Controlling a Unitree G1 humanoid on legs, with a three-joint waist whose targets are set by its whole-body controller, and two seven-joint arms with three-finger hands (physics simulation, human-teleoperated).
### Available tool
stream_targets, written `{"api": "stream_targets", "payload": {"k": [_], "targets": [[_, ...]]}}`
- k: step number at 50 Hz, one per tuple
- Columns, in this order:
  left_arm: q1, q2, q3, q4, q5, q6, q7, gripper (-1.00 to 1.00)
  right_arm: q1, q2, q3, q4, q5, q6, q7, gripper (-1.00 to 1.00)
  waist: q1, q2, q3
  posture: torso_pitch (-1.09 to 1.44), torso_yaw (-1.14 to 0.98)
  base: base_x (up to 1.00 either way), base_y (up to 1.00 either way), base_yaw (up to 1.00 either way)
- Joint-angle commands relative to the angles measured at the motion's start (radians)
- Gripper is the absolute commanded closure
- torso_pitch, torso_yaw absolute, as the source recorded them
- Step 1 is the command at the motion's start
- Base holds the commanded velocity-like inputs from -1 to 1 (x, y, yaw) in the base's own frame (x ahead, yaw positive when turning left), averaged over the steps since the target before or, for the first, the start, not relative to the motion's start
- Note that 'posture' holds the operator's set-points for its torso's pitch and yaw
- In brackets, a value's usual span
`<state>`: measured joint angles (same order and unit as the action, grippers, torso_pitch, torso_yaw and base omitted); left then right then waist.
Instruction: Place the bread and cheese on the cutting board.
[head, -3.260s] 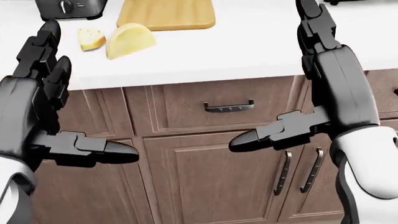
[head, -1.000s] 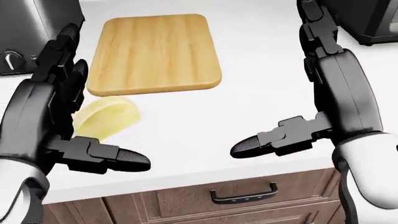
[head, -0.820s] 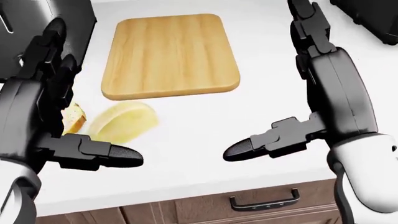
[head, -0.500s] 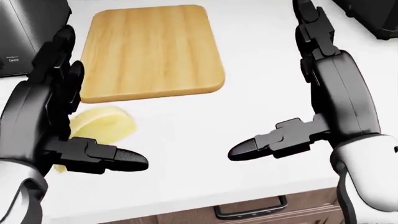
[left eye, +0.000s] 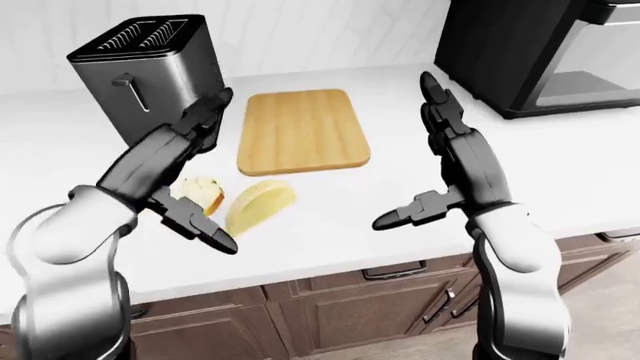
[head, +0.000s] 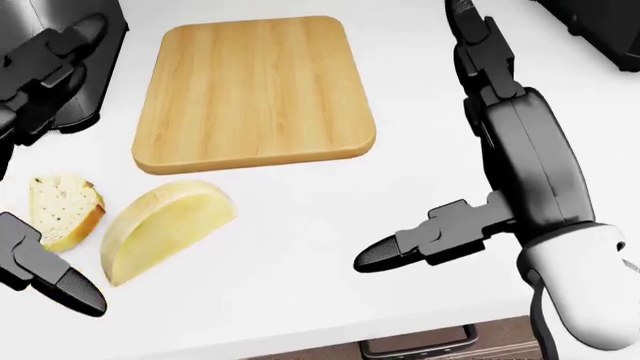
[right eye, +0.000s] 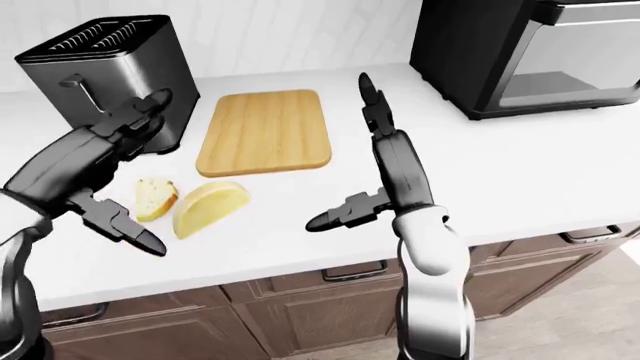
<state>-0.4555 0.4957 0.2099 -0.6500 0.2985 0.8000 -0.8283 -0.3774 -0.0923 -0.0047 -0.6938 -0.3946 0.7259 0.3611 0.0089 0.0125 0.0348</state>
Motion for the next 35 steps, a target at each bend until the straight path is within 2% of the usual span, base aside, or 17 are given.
{"api": "stream_targets", "payload": {"k": [1,3,6,7,8,9,10,12,16,19,23,24,25,27,35], "targets": [[-0.019,0.005,0.011,0.012,0.09,-0.104,-0.059,-1.0,-0.016,0.0,0.001,-0.024,-0.004,-0.039,-0.01,-1.0,-0.002,0.002,-0.018,0.0,0.0,0.0,0.0,0.0],[0.007,-0.007,0.001,0.04,0.148,-0.191,-0.107,-1.0,-0.012,0.002,0.003,-0.026,-0.006,-0.042,-0.008,-1.0,-0.001,0.001,-0.019,0.0,0.0,0.0,0.0,0.0],[-0.021,-0.049,-0.021,0.161,0.229,-0.284,-0.122,-0.95,-0.009,0.006,0.007,-0.029,-0.009,-0.043,-0.007,-1.0,0.0,-0.003,-0.018,0.0,0.0,0.0,0.0,0.0],[-0.041,-0.064,-0.021,0.184,0.245,-0.286,-0.127,-0.77,-0.005,0.007,0.006,-0.025,-0.009,-0.05,-0.008,-1.0,0.001,-0.004,-0.018,0.0,0.0,0.0,0.0,0.0],[-0.045,-0.076,-0.019,0.191,0.254,-0.295,-0.13,-0.48,-0.002,0.008,0.005,-0.022,-0.008,-0.054,-0.009,-1.0,0.003,-0.005,-0.02,0.0,0.0,0.0,0.0,0.0],[-0.044,-0.088,-0.021,0.193,0.263,-0.299,-0.133,-0.4,0.0,0.008,0.005,-0.021,-0.009,-0.056,-0.008,-1.0,0.003,-0.006,-0.022,0.0,0.0,0.0,0.0,0.0],[-0.05,-0.099,-0.026,0.206,0.272,-0.302,-0.13,-0.4,-0.001,0.007,0.004,-0.025,-0.01,-0.053,-0.005,-1.0,0.003,-0.007,-0.023,0.0,0.0,0.0,0.0,0.0],[-0.064,-0.11,-0.032,0.253,0.288,-0.328,-0.112,-0.24,0.003,0.007,0.0,-0.02,-0.006,-0.06,-0.007,-1.0,0.001,-0.009,-0.023,0.0,0.0,0.0,0.0,0.0],[-0.096,-0.111,-0.033,0.29,0.303,-0.333,-0.106,-0.22,0.012,0.007,-0.002,-0.02,-0.002,-0.067,-0.008,-1.0,0.002,-0.011,-0.026,0.0,0.0,0.0,0.0,0.0],[-0.135,-0.103,-0.026,0.337,0.308,-0.348,-0.069,-0.25,0.019,0.009,0.003,-0.024,-0.002,-0.068,-0.008,-1.0,0.0,-0.011,-0.027,0.0,0.0,0.0,0.0,0.0],[-0.18,-0.087,-0.026,0.387,0.301,-0.318,-0.05,-0.22,0.029,0.013,0.008,-0.027,-0.005,-0.075,-0.007,-1.0,0.0,-0.009,-0.028,0.0,0.0,0.0,0.0,0.0],[-0.192,-0.085,-0.029,0.403,0.3,-0.282,-0.067,-0.22,0.031,0.013,0.009,-0.028,-0.006,-0.077,-0.007,-1.0,0.0,-0.009,-0.028,0.0,0.0,0.0,0.0,0.0],[-0.218,-0.085,-0.033,0.441,0.301,-0.237,-0.073,-0.11,0.034,0.015,0.01,-0.027,-0.005,-0.08,-0.006,-1.0,-0.001,-0.008,-0.028,0.0,0.0,0.0,0.0,0.0],[-0.245,-0.088,-0.04,0.502,0.275,-0.193,-0.086,-0.04,0.035,0.014,0.009,-0.031,-0.006,-0.08,-0.003,-1.0,0.001,-0.007,-0.029,0.0,0.0,0.0,0.0,0.0],[-0.16,-0.115,-0.071,0.463,0.286,-0.199,-0.103,-0.05,0.034,0.013,0.004,-0.027,-0.004,-0.087,-0.004,-1.0,-0.003,-0.005,-0.034,0.0,0.0,0.0,0.0,0.0]]}}
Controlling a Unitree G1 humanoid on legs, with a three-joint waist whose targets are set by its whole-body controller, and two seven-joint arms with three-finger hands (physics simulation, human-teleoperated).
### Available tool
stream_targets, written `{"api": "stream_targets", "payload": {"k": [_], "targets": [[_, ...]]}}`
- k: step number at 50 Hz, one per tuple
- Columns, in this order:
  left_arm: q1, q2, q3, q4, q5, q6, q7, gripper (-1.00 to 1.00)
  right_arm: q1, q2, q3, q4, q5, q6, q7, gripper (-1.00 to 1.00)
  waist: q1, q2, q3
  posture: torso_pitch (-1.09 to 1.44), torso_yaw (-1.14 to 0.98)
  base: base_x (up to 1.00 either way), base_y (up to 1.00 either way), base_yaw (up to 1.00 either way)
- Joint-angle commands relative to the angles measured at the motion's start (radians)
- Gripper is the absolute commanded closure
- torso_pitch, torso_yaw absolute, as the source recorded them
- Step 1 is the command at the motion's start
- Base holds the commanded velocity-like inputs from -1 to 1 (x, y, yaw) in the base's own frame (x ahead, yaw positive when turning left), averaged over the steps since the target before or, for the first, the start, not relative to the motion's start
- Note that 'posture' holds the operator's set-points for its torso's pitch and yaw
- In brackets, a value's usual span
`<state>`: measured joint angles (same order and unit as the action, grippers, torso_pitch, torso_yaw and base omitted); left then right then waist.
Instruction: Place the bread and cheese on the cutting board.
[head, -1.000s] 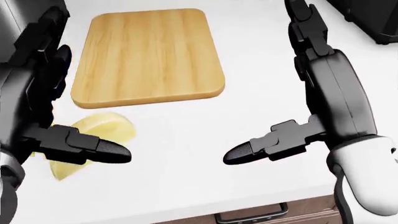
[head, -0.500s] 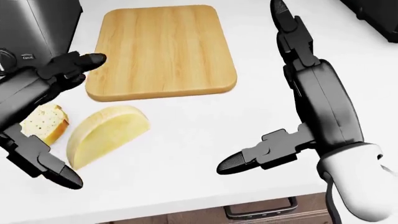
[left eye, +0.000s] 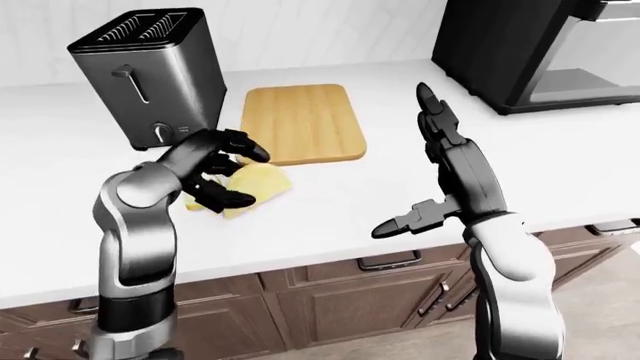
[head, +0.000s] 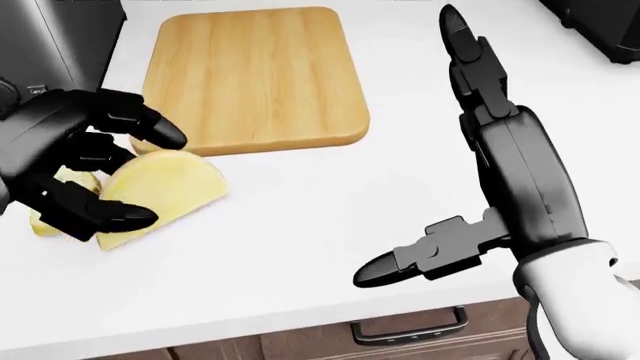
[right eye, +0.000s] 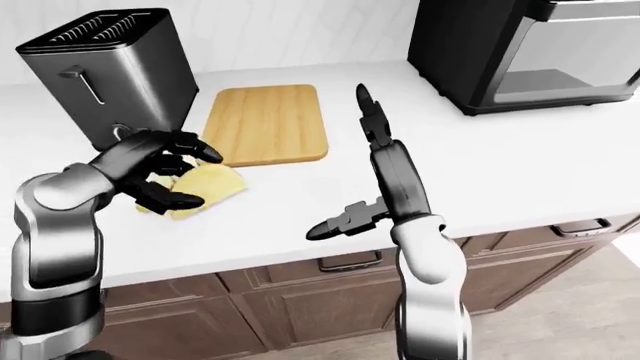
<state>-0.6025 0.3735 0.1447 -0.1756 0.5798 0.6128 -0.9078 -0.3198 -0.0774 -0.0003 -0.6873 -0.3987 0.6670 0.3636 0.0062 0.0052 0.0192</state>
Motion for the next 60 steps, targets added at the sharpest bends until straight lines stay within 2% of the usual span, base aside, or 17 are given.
{"api": "stream_targets", "payload": {"k": [1,2,3,11,14,16,21,23,26,33,37,40,43,50,53,56,60], "targets": [[-0.012,0.005,-0.005,-0.01,0.005,-0.017,-0.022,0.03,-0.021,-0.002,-0.001,-0.032,0.001,-0.031,-0.007,-1.0,0.0,0.001,-0.019,0.0,0.0,0.0,0.0,0.0],[-0.024,0.003,0.001,-0.005,0.005,-0.011,-0.018,0.36,-0.021,-0.001,0.0,-0.033,0.0,-0.029,-0.007,-1.0,0.0,0.001,-0.019,0.0,0.0,0.0,0.0,0.0],[-0.035,0.004,0.007,0.0,-0.001,-0.01,-0.013,1.0,-0.019,-0.001,0.001,-0.031,0.001,-0.032,-0.008,-1.0,0.001,0.0,-0.02,0.0,0.0,0.0,0.0,0.0],[-0.083,0.017,0.023,-0.004,-0.055,0.031,0.018,1.0,-0.019,0.0,0.001,-0.029,0.002,-0.034,-0.008,-1.0,-0.001,0.0,-0.023,0.0,0.0,0.0,0.0,0.0],[-0.138,0.033,0.03,-0.014,-0.088,0.083,0.031,1.0,-0.018,0.003,0.008,-0.034,-0.002,-0.029,-0.008,-1.0,-0.001,-0.001,-0.022,0.0,0.0,0.0,0.0,0.0],[-0.187,0.044,0.032,-0.005,-0.11,0.116,0.05,1.0,-0.019,0.004,0.01,-0.036,-0.004,-0.027,-0.006,-1.0,-0.001,-0.002,-0.02,0.0,0.0,0.0,0.0,0.0],[-0.391,0.088,0.035,0.084,-0.195,0.216,0.107,1.0,-0.021,0.006,0.011,-0.038,-0.004,-0.021,-0.003,-1.0,0.0,-0.005,-0.015,0.0,0.0,0.0,0.0,0.0],[-0.472,0.095,0.028,0.167,-0.227,0.215,0.152,1.0,-0.017,0.008,0.012,-0.032,-0.002,-0.03,-0.005,-1.0,0.0,-0.005,-0.013,0.0,0.0,0.0,0.0,0.0],[-0.579,0.088,0.01,0.347,-0.267,0.157,0.237,1.0,-0.019,0.009,0.013,-0.04,-0.001,-0.021,-0.003,-1.0,0.002,-0.006,-0.011,0.0,0.0,0.0,0.0,0.0],[-0.769,0.013,-0.059,0.847,-0.261,-0.136,0.433,1.0,-0.023,0.007,0.007,-0.051,0.006,-0.009,-0.001,-1.0,0.005,-0.01,-0.017,0.0,0.0,0.0,0.0,0.0],[-0.862,-0.023,-0.067,1.139,-0.242,-0.317,0.562,1.0,-0.014,0.008,0.009,-0.056,0.01,-0.011,-0.004,-1.0,0.004,-0.017,-0.02,0.0,0.0,0.0,0.0,0.0],[-0.961,-0.037,-0.048,1.338,-0.257,-0.393,0.668,1.0,-0.007,0.009,0.013,-0.064,0.01,-0.008,-0.004,-1.0,0.001,-0.02,-0.023,0.0,0.0,0.0,0.0,0.0],[-0.994,-0.059,-0.047,1.424,-0.251,-0.417,0.743,1.0,0.001,0.014,0.018,-0.061,0.012,-0.015,-0.01,-1.0,-0.003,-0.021,-0.023,0.0,0.0,0.0,0.0,0.0],[-0.98,-0.142,-0.029,1.472,-0.258,-0.444,0.891,1.0,0.02,0.021,0.022,-0.054,0.022,-0.031,-0.016,-1.0,-0.005,-0.019,-0.025,0.0,0.0,0.0,0.0,0.0],[-0.981,-0.155,-0.023,1.485,-0.257,-0.46,0.945,1.0,0.023,0.019,0.014,-0.048,0.029,-0.037,-0.018,-1.0,-0.006,-0.019,-0.027,0.0,0.0,0.0,0.0,0.0],[-0.967,-0.165,-0.019,1.494,-0.246,-0.486,1.034,1.0,0.03,0.02,0.016,-0.041,0.035,-0.047,-0.024,-1.0,-0.009,-0.018,-0.027,0.0,0.0,0.0,0.0,0.0],[-0.965,-0.174,0.033,1.501,-0.302,-0.492,1.121,1.0,0.037,0.021,0.018,-0.035,0.039,-0.055,-0.029,-1.0,-0.011,-0.016,-0.027,0.0,0.0,0.0,0.0,0.0]]}}
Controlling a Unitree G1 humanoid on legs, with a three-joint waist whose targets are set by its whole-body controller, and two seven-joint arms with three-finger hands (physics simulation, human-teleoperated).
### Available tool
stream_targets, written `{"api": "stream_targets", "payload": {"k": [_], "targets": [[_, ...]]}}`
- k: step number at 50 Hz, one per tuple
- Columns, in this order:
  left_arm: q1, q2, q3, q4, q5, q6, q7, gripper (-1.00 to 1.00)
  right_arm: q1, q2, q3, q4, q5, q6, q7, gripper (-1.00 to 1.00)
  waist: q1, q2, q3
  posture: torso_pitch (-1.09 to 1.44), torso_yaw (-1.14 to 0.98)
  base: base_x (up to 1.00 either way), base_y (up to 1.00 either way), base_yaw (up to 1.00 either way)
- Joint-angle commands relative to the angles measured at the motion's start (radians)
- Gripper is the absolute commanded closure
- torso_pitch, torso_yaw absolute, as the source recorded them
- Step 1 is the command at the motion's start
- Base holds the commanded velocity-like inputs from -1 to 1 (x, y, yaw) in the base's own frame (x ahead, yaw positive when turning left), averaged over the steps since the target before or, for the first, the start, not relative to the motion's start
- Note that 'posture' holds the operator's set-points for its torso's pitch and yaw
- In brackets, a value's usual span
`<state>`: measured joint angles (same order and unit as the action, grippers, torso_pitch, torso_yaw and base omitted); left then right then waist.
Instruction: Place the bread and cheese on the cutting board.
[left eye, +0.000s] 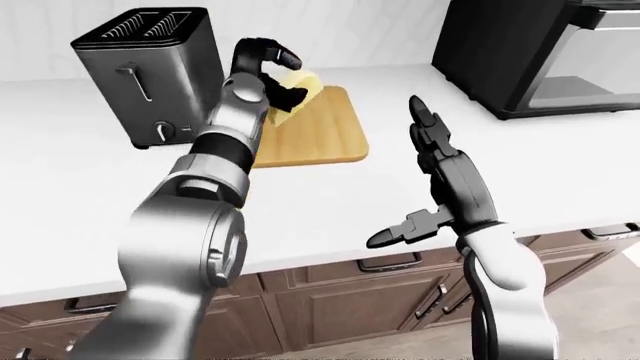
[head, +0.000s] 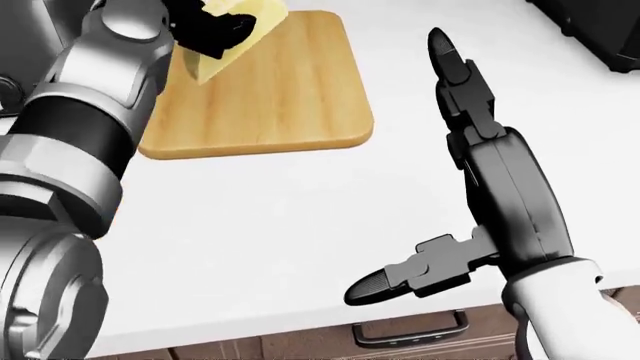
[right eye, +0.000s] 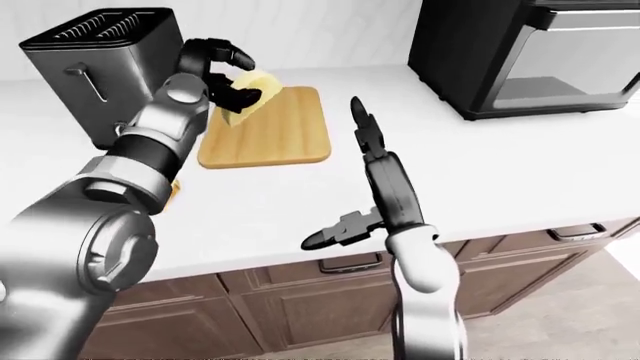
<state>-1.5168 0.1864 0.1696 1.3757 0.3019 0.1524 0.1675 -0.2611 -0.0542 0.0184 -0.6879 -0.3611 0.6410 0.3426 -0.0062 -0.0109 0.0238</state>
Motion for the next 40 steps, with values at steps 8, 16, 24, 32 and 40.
{"api": "stream_targets", "payload": {"k": [8,16,24,32,40], "targets": [[-0.004,-0.019,0.001,-0.046,-0.054,-0.033,0.06,1.0,-0.015,-0.001,0.001,-0.037,0.005,-0.03,-0.012,-1.0,0.004,0.002,-0.032,0.0,0.0,0.0,0.0,0.0],[0.021,-0.036,-0.004,-0.041,-0.05,-0.039,0.073,1.0,-0.004,-0.002,0.002,-0.044,0.007,-0.031,-0.013,-1.0,0.005,0.0,-0.034,0.0,0.0,0.0,0.0,0.0],[0.048,-0.052,-0.018,-0.04,-0.027,-0.045,0.076,1.0,-0.014,-0.005,-0.001,-0.049,0.006,-0.02,-0.008,-1.0,0.005,-0.001,-0.035,0.0,0.0,0.0,0.0,0.0],[0.081,-0.07,-0.021,-0.039,-0.012,-0.056,0.072,1.0,-0.026,-0.007,0.001,-0.063,0.0,0.0,0.0,-1.0,0.006,-0.001,-0.038,0.0,0.0,0.0,0.0,0.0],[0.113,-0.08,-0.025,-0.036,0.002,-0.051,0.07,0.88,-0.019,-0.005,0.003,-0.071,-0.001,0.001,0.001,-1.0,0.006,-0.001,-0.041,0.0,0.0,0.0,0.0,0.0]]}}
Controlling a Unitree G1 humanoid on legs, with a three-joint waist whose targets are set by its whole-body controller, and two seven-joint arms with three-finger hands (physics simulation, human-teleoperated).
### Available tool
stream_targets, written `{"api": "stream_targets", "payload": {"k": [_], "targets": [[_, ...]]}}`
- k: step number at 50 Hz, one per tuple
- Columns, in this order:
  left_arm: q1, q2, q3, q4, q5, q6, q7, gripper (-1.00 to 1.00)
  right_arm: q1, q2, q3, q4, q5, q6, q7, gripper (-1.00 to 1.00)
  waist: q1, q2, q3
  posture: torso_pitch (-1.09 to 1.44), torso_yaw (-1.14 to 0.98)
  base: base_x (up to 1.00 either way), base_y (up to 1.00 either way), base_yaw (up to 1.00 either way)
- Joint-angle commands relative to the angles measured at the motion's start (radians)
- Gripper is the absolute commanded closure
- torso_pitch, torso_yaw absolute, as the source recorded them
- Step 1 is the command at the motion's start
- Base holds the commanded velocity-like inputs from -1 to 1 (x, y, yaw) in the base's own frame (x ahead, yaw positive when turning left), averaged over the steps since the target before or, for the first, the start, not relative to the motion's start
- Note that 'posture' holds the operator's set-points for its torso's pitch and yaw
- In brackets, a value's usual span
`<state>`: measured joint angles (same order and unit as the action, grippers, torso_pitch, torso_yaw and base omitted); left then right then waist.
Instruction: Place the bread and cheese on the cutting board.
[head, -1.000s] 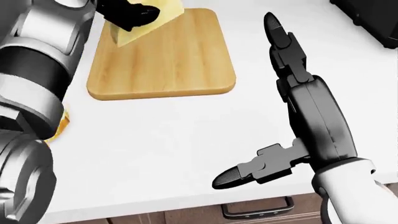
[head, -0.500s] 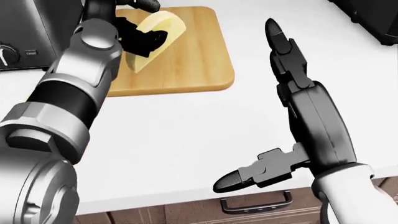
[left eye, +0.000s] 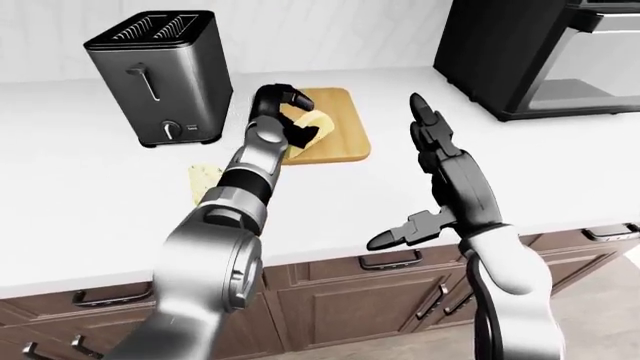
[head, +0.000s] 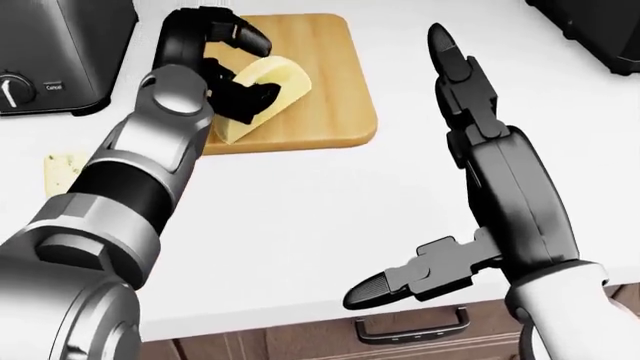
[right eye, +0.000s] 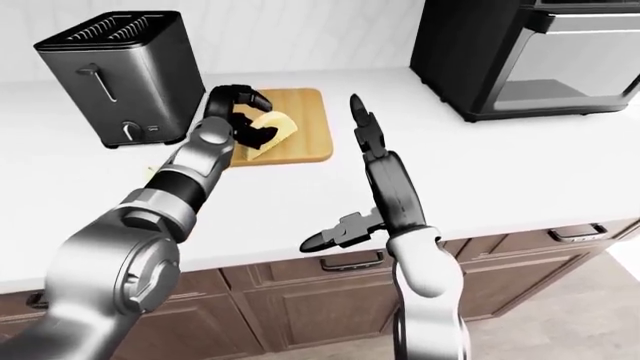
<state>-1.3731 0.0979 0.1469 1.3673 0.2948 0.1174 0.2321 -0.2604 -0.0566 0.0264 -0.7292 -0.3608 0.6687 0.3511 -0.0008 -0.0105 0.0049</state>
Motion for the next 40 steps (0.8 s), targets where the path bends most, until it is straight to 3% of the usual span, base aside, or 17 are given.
{"api": "stream_targets", "payload": {"k": [1,2,3,4,6,17,21,24,27,30,32,36,40], "targets": [[-0.028,0.007,-0.002,-0.028,0.01,-0.016,0.004,0.86,-0.019,-0.002,-0.005,-0.028,-0.001,-0.029,-0.008,-1.0,0.0,-0.001,-0.022,0.0,0.0,0.0,0.0,0.0],[-0.025,0.006,-0.002,-0.028,0.011,-0.016,0.003,0.62,-0.018,-0.002,-0.006,-0.025,0.0,-0.032,-0.009,-1.0,0.0,-0.001,-0.022,0.0,0.0,0.0,0.0,0.0],[-0.021,0.004,-0.003,-0.027,0.013,-0.016,0.005,-0.02,-0.018,-0.002,-0.005,-0.024,0.001,-0.034,-0.01,-1.0,0.0,-0.001,-0.023,0.0,0.0,0.0,0.0,0.0],[-0.02,0.003,-0.003,-0.027,0.014,-0.016,0.005,-0.24,-0.018,-0.002,-0.005,-0.024,0.001,-0.034,-0.01,-1.0,0.0,-0.001,-0.024,0.0,0.0,0.0,0.0,0.0],[-0.016,0.001,-0.004,-0.027,0.018,-0.017,0.005,-1.0,-0.014,-0.002,-0.006,-0.021,0.003,-0.04,-0.011,-1.0,0.0,0.0,-0.024,0.0,0.0,0.0,0.0,0.0],[-0.018,0.005,-0.009,-0.03,0.029,-0.017,-0.007,-1.0,-0.007,0.0,-0.002,-0.021,0.002,-0.046,-0.012,-1.0,-0.001,-0.002,-0.024,0.0,0.0,0.0,0.0,0.0],[-0.084,0.04,-0.004,-0.044,0.007,0.019,-0.09,-1.0,-0.005,-0.001,-0.007,-0.012,0.005,-0.053,-0.012,-1.0,0.0,-0.001,-0.024,0.0,0.0,0.0,0.0,0.0],[-0.134,0.073,0.008,-0.075,-0.043,0.104,-0.209,-1.0,-0.005,-0.001,-0.007,-0.005,0.008,-0.059,-0.015,-1.0,0.0,-0.001,-0.021,0.0,0.0,0.0,0.0,0.0],[-0.093,0.072,-0.047,-0.136,-0.037,0.132,-0.298,-1.0,-0.008,0.003,0.001,-0.005,0.007,-0.059,-0.017,-1.0,0.001,0.0,-0.016,0.0,0.0,0.0,0.0,0.0],[-0.027,0.083,-0.09,-0.294,-0.03,0.207,-0.397,-1.0,-0.009,0.001,-0.002,-0.004,0.006,-0.06,-0.016,-1.0,0.003,0.002,-0.017,0.0,0.0,0.0,0.0,0.0],[0.062,0.099,-0.131,-0.529,0.005,0.317,-0.493,-1.0,-0.007,0.004,0.005,0.001,0.003,-0.065,-0.018,-1.0,0.002,0.005,-0.019,0.0,0.0,0.0,0.0,0.0],[0.158,0.164,-0.129,-0.923,0.069,0.555,-0.668,-1.0,-0.011,0.005,0.004,-0.007,0.0,-0.056,-0.014,-1.0,-0.003,0.009,-0.015,0.0,0.0,0.0,0.0,0.0],[0.201,0.225,-0.095,-1.206,0.119,0.735,-0.82,-1.0,-0.009,0.005,0.008,-0.014,-0.007,-0.052,-0.013,-1.0,-0.005,0.009,-0.004,0.0,0.0,0.0,0.0,0.0]]}}
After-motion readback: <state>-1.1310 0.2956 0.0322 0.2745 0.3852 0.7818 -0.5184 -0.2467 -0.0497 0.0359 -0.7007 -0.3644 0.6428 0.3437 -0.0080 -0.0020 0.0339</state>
